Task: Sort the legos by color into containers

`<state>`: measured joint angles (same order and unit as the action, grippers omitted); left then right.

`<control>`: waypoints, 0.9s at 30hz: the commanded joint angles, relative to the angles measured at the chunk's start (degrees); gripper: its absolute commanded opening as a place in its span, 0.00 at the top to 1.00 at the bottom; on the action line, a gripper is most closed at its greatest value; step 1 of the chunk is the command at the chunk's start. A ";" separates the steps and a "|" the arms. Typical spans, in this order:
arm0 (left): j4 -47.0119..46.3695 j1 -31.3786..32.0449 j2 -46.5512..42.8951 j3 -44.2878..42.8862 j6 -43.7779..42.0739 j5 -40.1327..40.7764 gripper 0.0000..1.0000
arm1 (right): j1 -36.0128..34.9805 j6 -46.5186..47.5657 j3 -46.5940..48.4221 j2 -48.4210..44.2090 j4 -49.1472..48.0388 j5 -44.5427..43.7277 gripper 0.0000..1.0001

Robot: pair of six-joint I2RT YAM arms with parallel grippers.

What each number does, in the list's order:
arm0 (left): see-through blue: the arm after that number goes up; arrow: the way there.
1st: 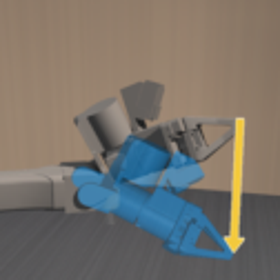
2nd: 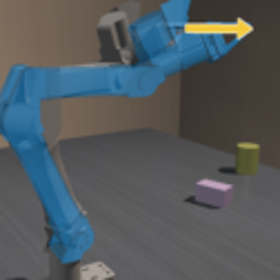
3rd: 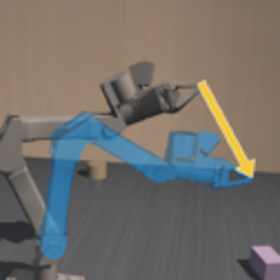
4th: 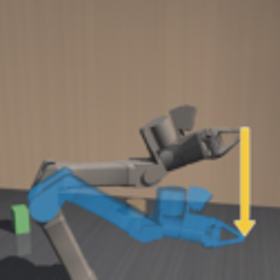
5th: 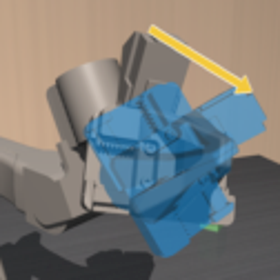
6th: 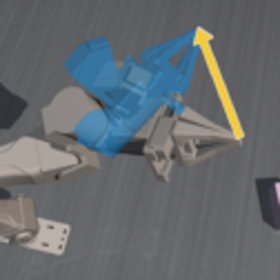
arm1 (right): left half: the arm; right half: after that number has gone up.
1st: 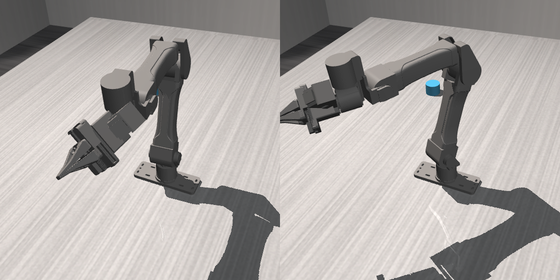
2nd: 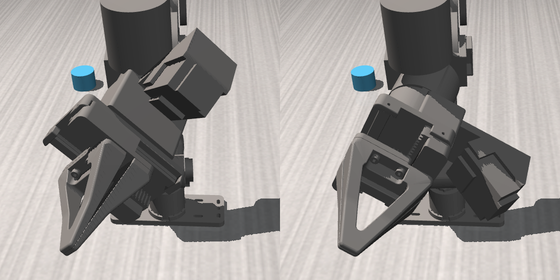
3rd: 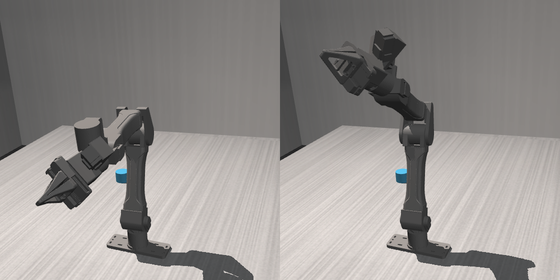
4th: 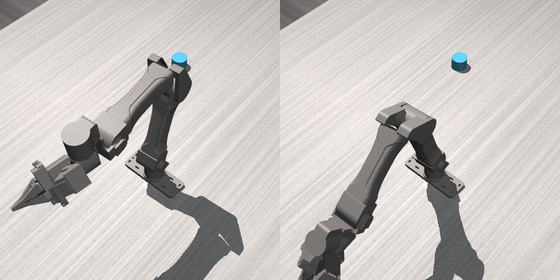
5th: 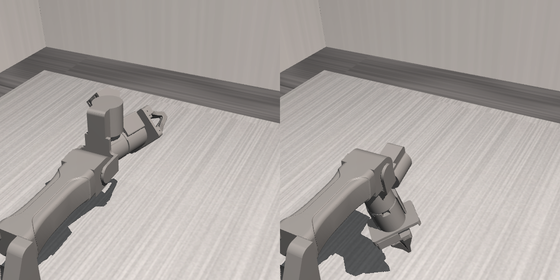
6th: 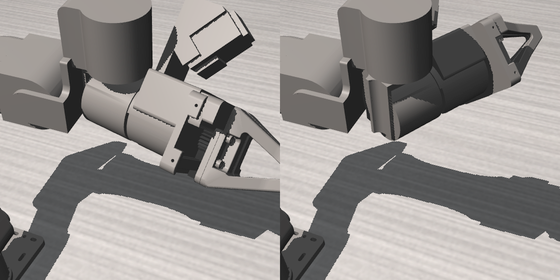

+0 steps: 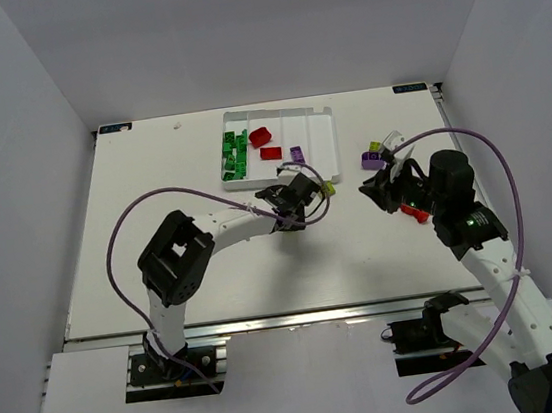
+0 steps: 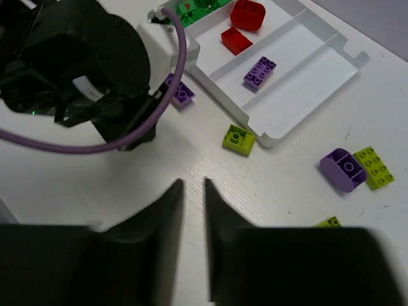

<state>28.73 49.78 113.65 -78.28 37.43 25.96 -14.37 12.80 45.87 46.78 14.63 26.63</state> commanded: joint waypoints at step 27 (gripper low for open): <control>-15.37 -6.62 17.22 -35.71 -24.60 -19.28 0.66 | -0.31 -2.69 -5.09 -16.29 -10.59 -11.69 1.00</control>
<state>13.47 44.03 131.83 -110.83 13.34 5.45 -14.37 10.68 41.25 30.48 6.44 15.68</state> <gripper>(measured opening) 0.470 0.009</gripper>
